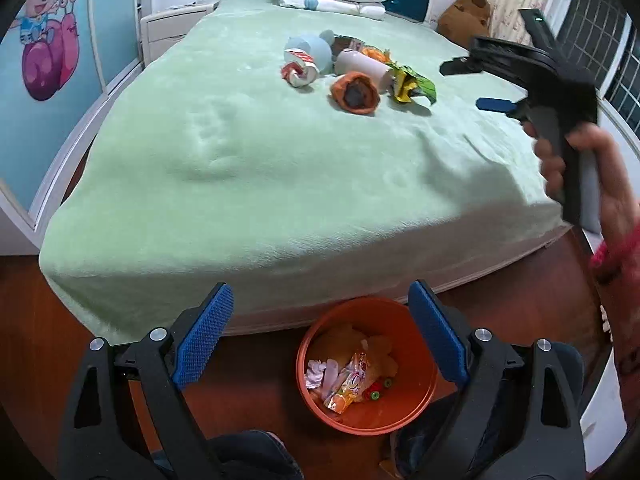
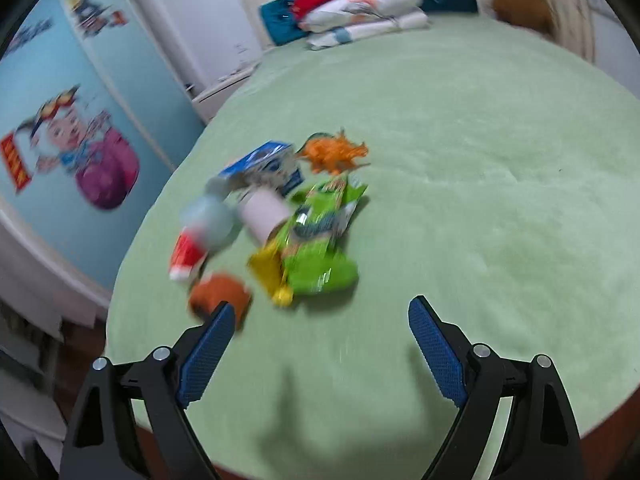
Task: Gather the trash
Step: 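Grasp the green snack bag with the right gripper while the left gripper grasps the orange cup, then carry snack bag and orange cup to the bucket and open both grippers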
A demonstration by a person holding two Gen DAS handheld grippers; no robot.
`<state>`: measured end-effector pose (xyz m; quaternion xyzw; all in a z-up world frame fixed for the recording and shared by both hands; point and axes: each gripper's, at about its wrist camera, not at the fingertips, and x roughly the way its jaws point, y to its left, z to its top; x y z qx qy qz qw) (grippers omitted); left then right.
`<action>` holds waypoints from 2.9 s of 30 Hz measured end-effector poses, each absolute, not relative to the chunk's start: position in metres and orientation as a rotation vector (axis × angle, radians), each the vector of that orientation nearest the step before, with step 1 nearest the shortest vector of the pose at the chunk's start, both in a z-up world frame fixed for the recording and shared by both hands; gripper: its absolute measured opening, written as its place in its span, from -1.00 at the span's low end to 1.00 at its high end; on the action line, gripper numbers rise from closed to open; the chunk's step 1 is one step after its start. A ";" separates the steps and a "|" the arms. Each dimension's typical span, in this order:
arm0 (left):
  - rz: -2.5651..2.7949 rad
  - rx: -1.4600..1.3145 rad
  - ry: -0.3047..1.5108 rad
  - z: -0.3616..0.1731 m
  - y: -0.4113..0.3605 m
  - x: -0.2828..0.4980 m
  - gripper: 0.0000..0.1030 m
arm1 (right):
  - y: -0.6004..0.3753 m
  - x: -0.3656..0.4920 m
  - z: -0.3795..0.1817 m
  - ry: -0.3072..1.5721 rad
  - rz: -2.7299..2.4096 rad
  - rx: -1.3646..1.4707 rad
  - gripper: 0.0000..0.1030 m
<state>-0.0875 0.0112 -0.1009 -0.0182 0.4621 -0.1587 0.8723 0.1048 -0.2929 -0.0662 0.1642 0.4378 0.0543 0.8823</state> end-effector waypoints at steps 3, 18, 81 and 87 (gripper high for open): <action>-0.322 -0.047 0.968 -0.099 0.016 -0.084 0.69 | -0.299 0.137 -0.073 0.946 0.106 0.426 0.68; -0.307 -0.053 0.987 -0.103 0.017 -0.082 0.69 | -0.279 0.189 -0.110 1.044 0.051 0.482 0.23; -0.547 -0.036 0.982 -0.071 -0.064 -0.009 -0.42 | -0.303 -0.091 -0.054 0.762 0.151 0.167 -0.51; -0.620 0.046 1.032 -0.104 -0.057 -0.070 -0.42 | -0.284 -0.113 -0.078 0.843 0.213 0.157 -0.51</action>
